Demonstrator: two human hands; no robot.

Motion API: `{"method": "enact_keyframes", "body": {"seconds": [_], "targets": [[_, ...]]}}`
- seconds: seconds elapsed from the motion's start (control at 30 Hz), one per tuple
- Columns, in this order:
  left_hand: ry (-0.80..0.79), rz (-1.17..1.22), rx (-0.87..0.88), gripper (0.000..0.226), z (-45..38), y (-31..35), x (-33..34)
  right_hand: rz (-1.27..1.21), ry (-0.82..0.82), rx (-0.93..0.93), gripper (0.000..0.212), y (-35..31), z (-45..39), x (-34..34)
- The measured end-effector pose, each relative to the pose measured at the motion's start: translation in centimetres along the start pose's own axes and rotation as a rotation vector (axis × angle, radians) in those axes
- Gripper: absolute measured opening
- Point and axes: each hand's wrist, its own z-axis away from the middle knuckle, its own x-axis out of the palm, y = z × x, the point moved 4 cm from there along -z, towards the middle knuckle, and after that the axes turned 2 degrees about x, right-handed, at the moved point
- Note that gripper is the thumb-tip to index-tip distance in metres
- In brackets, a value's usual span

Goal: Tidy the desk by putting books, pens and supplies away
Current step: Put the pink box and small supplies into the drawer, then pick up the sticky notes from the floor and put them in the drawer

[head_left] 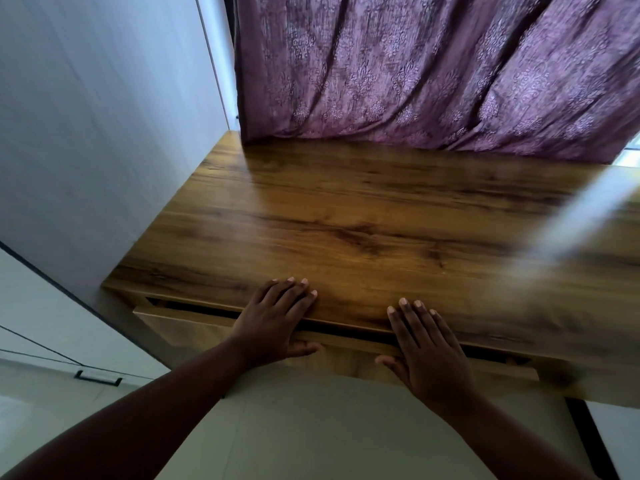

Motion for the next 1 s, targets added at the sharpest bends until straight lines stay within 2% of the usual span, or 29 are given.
{"method": "enact_keyframes", "body": {"seconds": [0.33, 0.47, 0.6, 0.7, 0.8, 1.0], "targets": [[0.120, 0.025, -0.093, 0.064, -0.5, 0.0, 0.4, 0.055, 0.153, -0.010, 0.051, 0.1, -0.1, 0.3], [0.072, 0.080, -0.126, 0.062, -0.5, 0.0, 0.5, 0.095, 0.130, 0.003, 0.047, 0.0, -0.2, 0.3], [0.002, 0.280, -0.191, 0.071, -1.6, 1.2, -1.1, 0.042, 0.044, 0.079, 0.057, -0.2, 0.2, -0.3], [-0.037, 0.351, -0.009, 0.075, -3.4, 5.6, -1.9, 0.019, 0.002, 0.166, 0.066, -0.8, 1.8, -0.9], [-0.087, 0.391, 0.188, 0.074, -4.9, 11.2, -1.2, 0.025, -0.028, 0.250, 0.067, -1.2, 5.1, -1.3], [-0.246, 0.377, 0.523, 0.077, -4.9, 22.4, 1.9, 0.030, -0.189, 0.531, 0.065, -0.4, 17.0, -0.8]]}}
